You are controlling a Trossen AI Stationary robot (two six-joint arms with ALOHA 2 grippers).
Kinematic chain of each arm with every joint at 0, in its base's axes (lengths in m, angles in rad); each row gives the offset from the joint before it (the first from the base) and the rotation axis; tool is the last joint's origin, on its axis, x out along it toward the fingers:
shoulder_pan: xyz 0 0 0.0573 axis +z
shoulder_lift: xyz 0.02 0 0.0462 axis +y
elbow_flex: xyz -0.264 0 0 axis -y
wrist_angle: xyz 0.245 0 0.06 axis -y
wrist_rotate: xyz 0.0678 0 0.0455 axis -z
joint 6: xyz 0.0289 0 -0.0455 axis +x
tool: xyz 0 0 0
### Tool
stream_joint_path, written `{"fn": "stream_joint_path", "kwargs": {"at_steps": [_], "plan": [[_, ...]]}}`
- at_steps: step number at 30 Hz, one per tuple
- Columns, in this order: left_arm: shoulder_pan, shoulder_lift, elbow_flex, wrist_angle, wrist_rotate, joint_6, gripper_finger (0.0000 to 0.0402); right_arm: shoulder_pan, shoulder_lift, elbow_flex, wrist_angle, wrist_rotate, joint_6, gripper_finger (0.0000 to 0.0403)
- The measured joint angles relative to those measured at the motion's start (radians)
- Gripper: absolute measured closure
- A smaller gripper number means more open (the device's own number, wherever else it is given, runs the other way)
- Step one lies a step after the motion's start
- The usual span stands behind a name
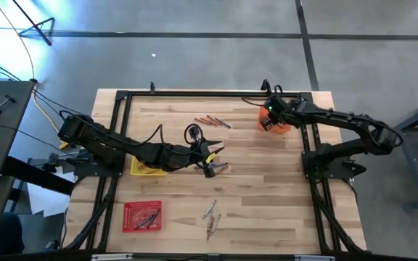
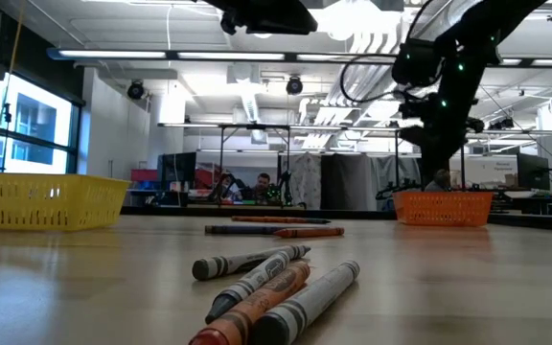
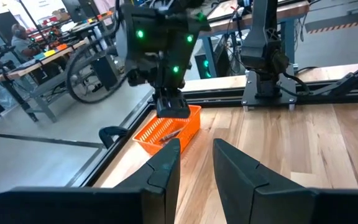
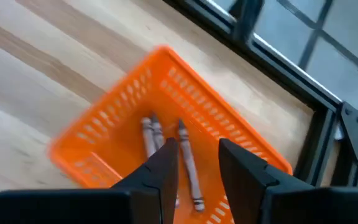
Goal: Sort crayons
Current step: Put the blue crayon into the red bin
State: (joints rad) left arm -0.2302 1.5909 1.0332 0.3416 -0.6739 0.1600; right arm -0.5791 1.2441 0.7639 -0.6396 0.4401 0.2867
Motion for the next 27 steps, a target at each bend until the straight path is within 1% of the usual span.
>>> {"fn": "stream_joint_path", "kwargs": {"at_steps": [3, 6, 8, 10, 14, 19, 22, 27], "plan": [[0.000, 0.000, 0.000, 0.000, -0.005, 0.000, 0.0319, 0.011, 0.000, 0.071, -0.019, -0.068, -0.006, 0.0295], [-0.001, 0.000, 0.000, -0.004, -0.037, 0.000, 0.0319, 0.051, -0.001, 0.122, 0.037, -0.139, -0.060, 0.0295], [-0.004, 0.000, 0.000, -0.009, -0.108, 0.010, 0.0319, 0.092, -0.001, 0.128, 0.113, -0.187, -0.083, 0.0295], [-0.010, 0.000, 0.000, -0.010, -0.214, 0.027, 0.0319, 0.134, 0.006, 0.125, 0.190, -0.229, -0.089, 0.0295], [-0.023, 0.000, 0.000, -0.011, -0.416, 0.034, 0.0319, 0.202, 0.058, 0.123, 0.259, -0.238, -0.111, 0.0295], [-0.045, 0.000, 0.000, -0.031, -0.596, 0.062, 0.0319, 0.244, 0.188, 0.123, 0.351, -0.234, -0.088, 0.0295], [-0.061, 0.000, 0.000, -0.045, -0.662, 0.069, 0.0319, 0.250, 0.269, 0.123, 0.396, -0.240, -0.089, 0.0295], [-0.089, 0.000, 0.000, -0.059, -0.719, 0.071, 0.0319, 0.241, 0.373, 0.154, 0.422, -0.269, -0.083, 0.0295]]}}
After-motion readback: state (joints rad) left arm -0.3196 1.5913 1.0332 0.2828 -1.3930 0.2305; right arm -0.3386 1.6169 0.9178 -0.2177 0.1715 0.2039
